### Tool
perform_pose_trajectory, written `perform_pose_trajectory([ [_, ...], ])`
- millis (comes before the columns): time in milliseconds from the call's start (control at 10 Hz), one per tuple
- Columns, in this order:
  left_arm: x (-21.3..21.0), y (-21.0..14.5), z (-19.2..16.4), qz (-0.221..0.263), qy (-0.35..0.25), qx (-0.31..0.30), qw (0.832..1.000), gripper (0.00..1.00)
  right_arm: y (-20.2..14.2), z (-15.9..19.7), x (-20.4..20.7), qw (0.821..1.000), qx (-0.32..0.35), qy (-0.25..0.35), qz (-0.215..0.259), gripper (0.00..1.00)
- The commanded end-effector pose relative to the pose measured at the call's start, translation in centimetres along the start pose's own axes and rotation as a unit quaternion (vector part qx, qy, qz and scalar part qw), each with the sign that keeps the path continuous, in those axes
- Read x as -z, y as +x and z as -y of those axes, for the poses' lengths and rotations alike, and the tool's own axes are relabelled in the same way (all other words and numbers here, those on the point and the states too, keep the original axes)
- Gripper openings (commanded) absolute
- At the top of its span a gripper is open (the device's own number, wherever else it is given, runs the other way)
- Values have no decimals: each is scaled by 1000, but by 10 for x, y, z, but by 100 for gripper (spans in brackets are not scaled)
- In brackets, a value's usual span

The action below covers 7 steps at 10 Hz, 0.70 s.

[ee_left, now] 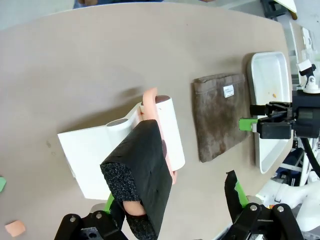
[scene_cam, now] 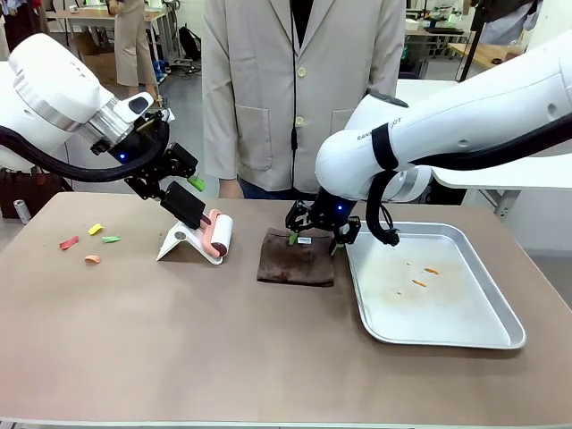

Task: Clean the surface of the table.
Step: Hold the Lint Roller with your left hand and the towel with your right hand.

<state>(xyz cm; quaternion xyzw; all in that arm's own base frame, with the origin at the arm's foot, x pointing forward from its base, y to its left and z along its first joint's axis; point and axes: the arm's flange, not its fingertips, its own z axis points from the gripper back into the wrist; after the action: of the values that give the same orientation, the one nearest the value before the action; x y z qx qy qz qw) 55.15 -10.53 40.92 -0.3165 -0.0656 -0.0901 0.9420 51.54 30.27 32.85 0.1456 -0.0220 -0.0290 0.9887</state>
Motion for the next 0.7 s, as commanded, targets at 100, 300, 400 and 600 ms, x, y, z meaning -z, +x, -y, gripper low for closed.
perform_pose_trajectory([
  [100,-1,1,7,13,-14,-18,1000,100,7,-12,4,1000,18,-19,-1,100],
  [300,7,0,6,2,-13,-28,1000,100,13,-13,9,999,32,-19,5,100],
  [400,8,0,5,2,-14,-33,999,100,14,-14,10,999,35,-22,8,100],
  [600,7,-2,4,4,-11,-42,999,100,15,-17,12,999,37,-22,7,100],
])
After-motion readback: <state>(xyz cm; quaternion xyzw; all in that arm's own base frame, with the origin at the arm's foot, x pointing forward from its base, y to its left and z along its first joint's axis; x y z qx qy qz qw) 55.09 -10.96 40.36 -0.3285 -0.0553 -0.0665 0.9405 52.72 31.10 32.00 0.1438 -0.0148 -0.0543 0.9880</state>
